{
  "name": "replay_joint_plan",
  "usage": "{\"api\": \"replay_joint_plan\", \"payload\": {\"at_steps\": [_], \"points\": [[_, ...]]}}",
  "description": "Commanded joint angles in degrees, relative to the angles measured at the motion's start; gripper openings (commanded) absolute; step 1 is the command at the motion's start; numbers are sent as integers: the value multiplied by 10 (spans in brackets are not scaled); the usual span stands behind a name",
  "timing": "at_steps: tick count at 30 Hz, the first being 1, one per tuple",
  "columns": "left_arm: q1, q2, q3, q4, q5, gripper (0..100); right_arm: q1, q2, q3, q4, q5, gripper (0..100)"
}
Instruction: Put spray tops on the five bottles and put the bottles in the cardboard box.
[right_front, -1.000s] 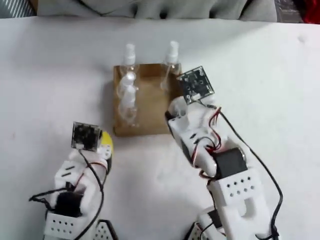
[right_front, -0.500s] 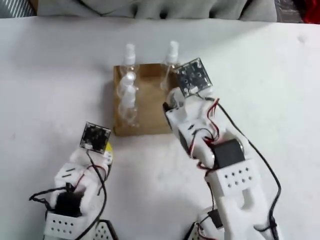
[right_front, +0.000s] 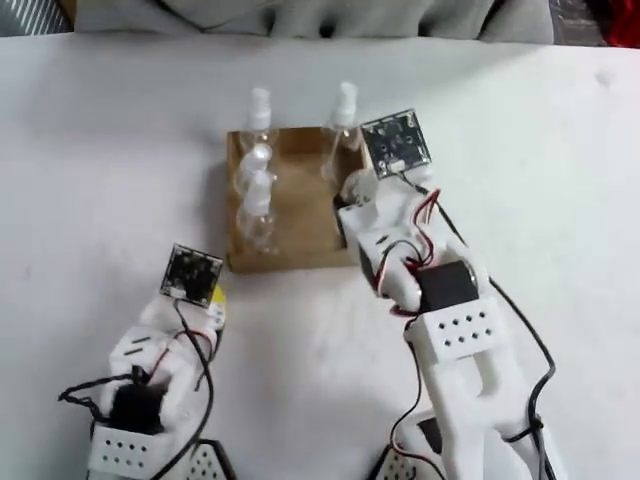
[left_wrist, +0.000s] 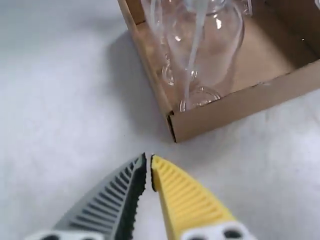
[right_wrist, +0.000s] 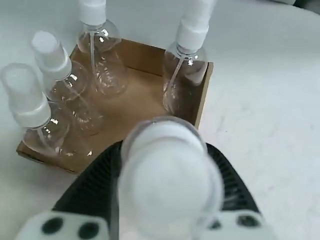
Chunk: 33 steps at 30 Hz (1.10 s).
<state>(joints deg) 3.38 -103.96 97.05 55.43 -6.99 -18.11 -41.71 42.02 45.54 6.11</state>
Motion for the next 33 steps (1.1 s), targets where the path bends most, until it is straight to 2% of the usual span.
{"api": "replay_joint_plan", "payload": {"at_steps": [1, 10, 16, 23, 28, 33], "points": [[-6, -7, 0, 3, -5, 20, -1, -2, -5, -29, -4, 15], [-5, -7, 0, 10, -5, 20, -1, 14, -6, -47, -4, 15], [-5, -7, 0, 10, -5, 20, 2, 83, -8, -103, -4, 15], [-5, -7, 0, 10, -5, 20, 0, 101, 6, -133, -4, 15], [-4, -7, 0, 10, -5, 20, 3, 120, 33, -191, -4, 15], [-3, -7, 0, 10, -5, 20, 2, 136, 32, -196, -4, 15]]}}
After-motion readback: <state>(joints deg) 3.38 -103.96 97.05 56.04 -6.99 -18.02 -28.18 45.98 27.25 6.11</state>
